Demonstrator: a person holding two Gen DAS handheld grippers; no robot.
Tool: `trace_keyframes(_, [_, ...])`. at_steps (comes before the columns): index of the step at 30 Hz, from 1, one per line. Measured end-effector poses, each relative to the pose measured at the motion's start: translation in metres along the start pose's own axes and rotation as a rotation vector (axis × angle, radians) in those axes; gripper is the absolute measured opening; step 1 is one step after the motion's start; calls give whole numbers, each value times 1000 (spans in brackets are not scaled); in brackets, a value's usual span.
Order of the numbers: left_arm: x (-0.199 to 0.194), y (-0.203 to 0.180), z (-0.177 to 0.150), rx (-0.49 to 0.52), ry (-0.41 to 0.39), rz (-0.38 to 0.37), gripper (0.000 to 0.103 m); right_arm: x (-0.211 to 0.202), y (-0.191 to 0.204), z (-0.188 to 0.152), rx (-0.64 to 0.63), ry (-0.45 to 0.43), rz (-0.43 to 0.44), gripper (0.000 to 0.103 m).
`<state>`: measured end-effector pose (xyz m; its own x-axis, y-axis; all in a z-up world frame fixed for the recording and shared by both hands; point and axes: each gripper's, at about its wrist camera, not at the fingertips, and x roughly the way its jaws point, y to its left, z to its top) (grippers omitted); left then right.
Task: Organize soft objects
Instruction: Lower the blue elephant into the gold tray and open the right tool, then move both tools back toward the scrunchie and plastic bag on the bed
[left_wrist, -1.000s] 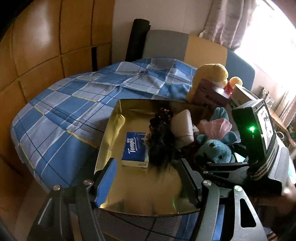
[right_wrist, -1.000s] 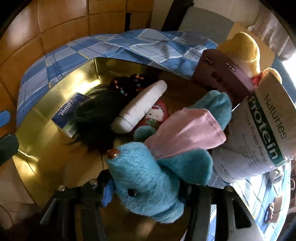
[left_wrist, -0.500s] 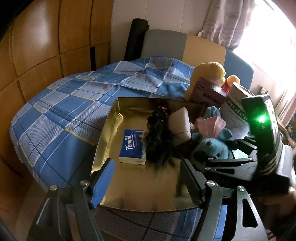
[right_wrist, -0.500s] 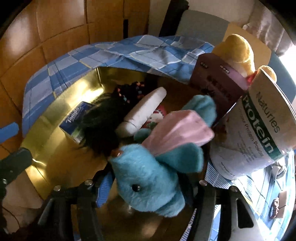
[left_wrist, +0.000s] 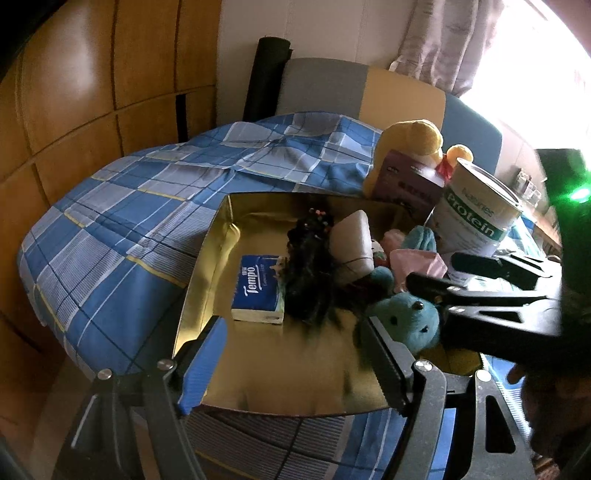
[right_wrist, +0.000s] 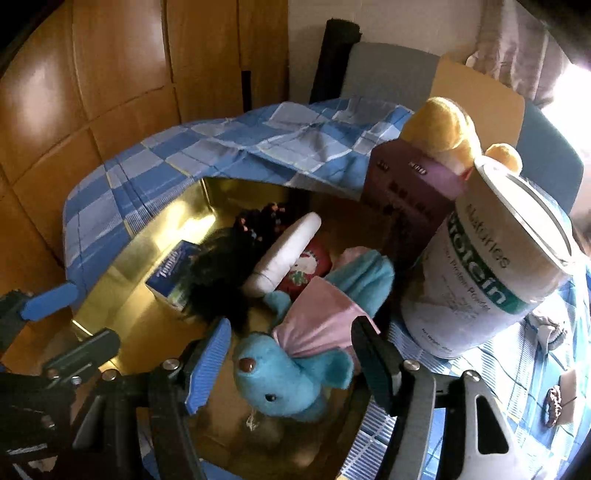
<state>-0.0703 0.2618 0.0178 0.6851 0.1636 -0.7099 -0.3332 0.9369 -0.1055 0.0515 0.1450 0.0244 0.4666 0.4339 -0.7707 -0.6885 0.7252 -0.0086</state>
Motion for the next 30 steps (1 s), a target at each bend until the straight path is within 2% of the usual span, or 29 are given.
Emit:
trace_keyframes(8, [-1, -10, -2, 32, 4, -26, 76, -44, -26, -5, 81, -106, 18, 69])
trace_keyframes(17, [-3, -32, -4, 94, 4, -70, 76, -76, -92, -34, 226, -125, -81, 69])
trace_keyframes(23, [-6, -52, -1, 147, -3, -103, 76, -88, -169, -72, 429, -85, -180, 69])
trace_keyframes(30, [-8, -87, 1, 225, -1, -167, 76, -126, -285, -146, 807, -53, -336, 69])
